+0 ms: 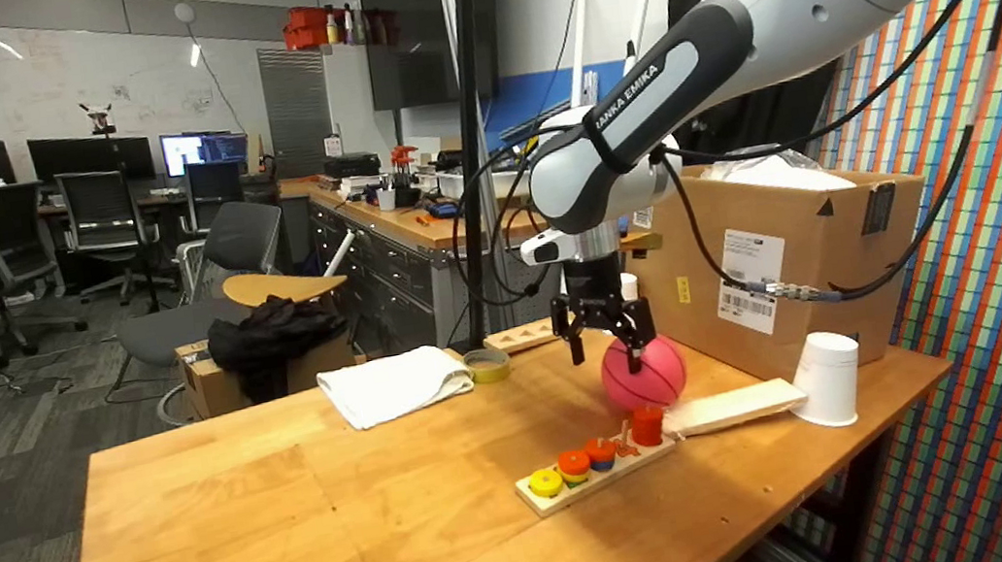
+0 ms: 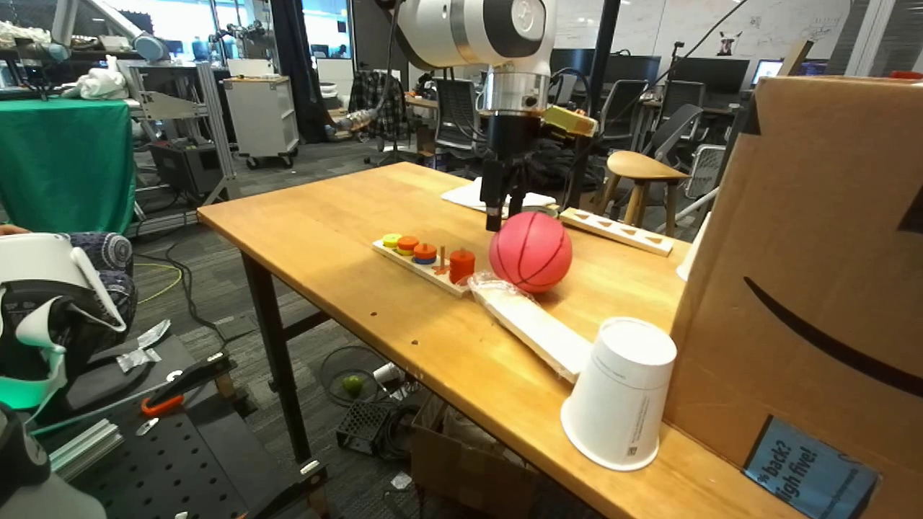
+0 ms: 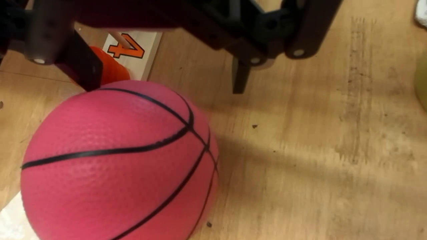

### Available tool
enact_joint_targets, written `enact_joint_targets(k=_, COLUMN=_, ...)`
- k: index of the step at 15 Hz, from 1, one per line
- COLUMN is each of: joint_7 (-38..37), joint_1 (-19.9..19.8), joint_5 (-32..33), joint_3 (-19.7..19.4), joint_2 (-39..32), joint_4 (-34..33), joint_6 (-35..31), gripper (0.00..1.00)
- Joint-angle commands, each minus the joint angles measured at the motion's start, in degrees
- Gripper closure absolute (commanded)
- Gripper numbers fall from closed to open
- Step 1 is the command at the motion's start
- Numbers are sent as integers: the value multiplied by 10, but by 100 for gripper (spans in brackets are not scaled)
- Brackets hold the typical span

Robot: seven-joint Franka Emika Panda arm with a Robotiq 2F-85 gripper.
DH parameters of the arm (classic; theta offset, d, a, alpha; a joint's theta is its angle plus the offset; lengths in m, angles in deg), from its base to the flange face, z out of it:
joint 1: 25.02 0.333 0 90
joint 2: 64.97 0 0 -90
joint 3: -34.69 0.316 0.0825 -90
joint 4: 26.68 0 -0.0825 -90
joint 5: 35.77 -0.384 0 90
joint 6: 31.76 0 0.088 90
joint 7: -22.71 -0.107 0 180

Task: Move the basketball to the right

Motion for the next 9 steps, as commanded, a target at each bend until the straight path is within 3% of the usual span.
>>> enact_joint_targets(k=1, joint_7=0, joint_1=9, joint_5=1, joint_3=1, joint_2=-1, joint_4=-4, joint_6=23, gripper=0)
enact_joint_targets(k=9, joint_7=-37, joint_1=19, joint_5=49, joint_3=-10, joint_2=-15, joint_4=-19, joint_6=50, gripper=0)
